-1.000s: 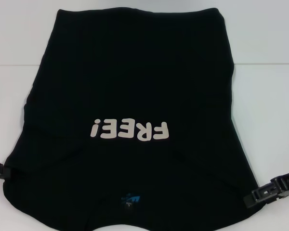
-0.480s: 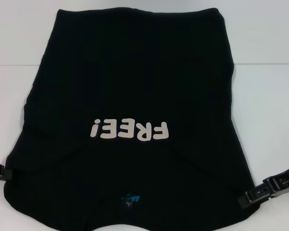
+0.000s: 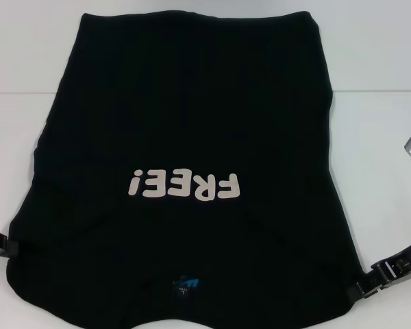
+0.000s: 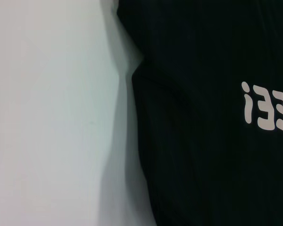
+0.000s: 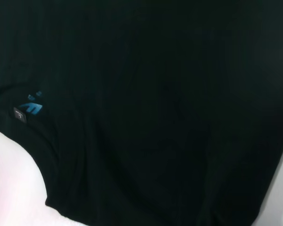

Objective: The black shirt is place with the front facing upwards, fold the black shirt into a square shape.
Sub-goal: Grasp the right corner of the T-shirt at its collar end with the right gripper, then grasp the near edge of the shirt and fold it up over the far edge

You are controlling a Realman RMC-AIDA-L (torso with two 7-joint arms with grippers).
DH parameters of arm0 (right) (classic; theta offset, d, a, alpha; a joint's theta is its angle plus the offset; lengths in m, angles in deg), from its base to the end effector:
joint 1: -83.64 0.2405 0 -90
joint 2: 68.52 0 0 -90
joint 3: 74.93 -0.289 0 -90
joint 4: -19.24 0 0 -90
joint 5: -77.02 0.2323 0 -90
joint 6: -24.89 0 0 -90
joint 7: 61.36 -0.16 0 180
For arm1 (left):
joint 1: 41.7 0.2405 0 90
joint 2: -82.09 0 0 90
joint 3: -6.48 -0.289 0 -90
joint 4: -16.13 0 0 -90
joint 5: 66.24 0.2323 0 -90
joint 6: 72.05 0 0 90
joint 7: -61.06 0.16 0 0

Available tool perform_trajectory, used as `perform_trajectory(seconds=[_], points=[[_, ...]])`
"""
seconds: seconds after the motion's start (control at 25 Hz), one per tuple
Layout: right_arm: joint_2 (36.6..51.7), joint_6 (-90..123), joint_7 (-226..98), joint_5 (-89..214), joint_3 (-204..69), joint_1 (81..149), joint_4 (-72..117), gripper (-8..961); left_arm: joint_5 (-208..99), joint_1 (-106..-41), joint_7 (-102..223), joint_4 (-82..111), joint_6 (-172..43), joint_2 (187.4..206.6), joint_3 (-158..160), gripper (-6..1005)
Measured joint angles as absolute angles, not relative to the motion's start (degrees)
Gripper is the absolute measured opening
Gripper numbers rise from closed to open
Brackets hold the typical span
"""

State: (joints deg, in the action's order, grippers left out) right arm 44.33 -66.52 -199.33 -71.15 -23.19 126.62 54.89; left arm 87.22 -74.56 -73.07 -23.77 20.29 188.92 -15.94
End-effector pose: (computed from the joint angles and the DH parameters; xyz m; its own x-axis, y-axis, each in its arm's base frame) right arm 0.3108 0.3853 -0.0226 0.3532 -0.9194 0.1730 -0.9060 -0.3823 -0.1818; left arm -0.4036 0.3552 0.0851 0.1003 0.9613 0.2566 0.9824 -0.0548 -0.1787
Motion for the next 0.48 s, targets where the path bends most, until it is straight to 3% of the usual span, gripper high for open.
perform_trajectory(seconds=[0.08,0.48], points=[[44.33,-66.51,-199.42,-71.17,-23.20,126.62,55.00,563,87.22,-74.51,-73.06,-23.76,20.31,188.91,-15.93,49],[44.32,-66.51,-199.51,-71.16,-23.63,127.16,55.22,141,87.21,-74.50,-72.71,-23.58,20.57,188.87,-16.01,48]])
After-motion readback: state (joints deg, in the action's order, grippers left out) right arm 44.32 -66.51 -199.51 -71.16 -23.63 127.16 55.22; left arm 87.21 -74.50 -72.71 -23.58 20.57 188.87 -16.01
